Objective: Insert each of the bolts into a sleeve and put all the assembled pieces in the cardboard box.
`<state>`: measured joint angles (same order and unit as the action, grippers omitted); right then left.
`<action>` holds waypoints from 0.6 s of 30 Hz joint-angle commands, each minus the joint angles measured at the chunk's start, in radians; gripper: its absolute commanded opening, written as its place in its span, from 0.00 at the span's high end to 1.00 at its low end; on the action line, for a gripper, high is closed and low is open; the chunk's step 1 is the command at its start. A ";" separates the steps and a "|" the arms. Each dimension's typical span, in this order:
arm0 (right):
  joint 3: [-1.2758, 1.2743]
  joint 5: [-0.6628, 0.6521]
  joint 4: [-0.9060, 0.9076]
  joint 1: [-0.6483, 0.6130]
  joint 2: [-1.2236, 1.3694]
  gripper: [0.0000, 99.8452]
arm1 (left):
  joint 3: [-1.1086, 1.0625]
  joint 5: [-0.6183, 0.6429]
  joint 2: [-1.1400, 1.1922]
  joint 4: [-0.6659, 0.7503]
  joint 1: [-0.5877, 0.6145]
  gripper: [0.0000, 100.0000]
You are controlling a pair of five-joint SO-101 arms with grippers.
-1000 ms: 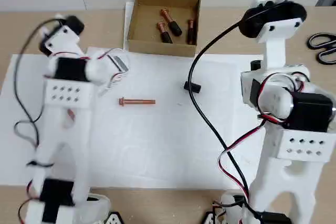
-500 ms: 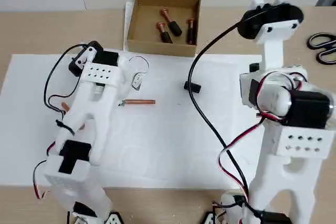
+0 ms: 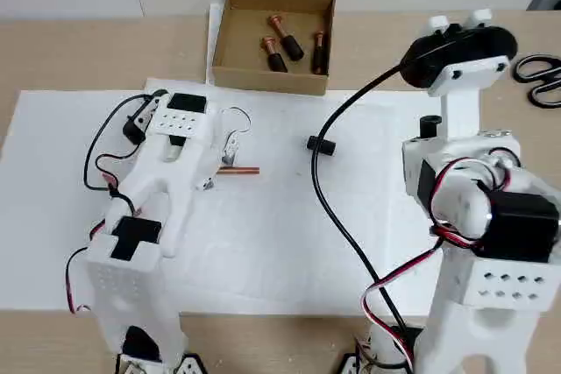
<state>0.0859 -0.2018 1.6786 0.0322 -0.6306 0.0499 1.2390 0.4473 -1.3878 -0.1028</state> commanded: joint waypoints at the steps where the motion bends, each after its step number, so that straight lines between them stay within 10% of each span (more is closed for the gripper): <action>1: 0.005 0.011 -0.005 0.001 -0.027 1.00 | 0.035 0.009 0.009 0.020 0.005 0.84; 12: 0.005 0.011 -0.005 0.001 -0.027 1.00 | 0.071 -0.003 0.005 -0.037 -0.017 0.99; 18: 0.005 0.011 -0.005 0.001 -0.021 1.00 | 0.404 -0.327 0.006 -0.339 -0.071 0.99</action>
<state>0.0859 -0.2018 1.6786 0.0322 -0.6337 0.2647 1.0825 0.4672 -1.5965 -0.1550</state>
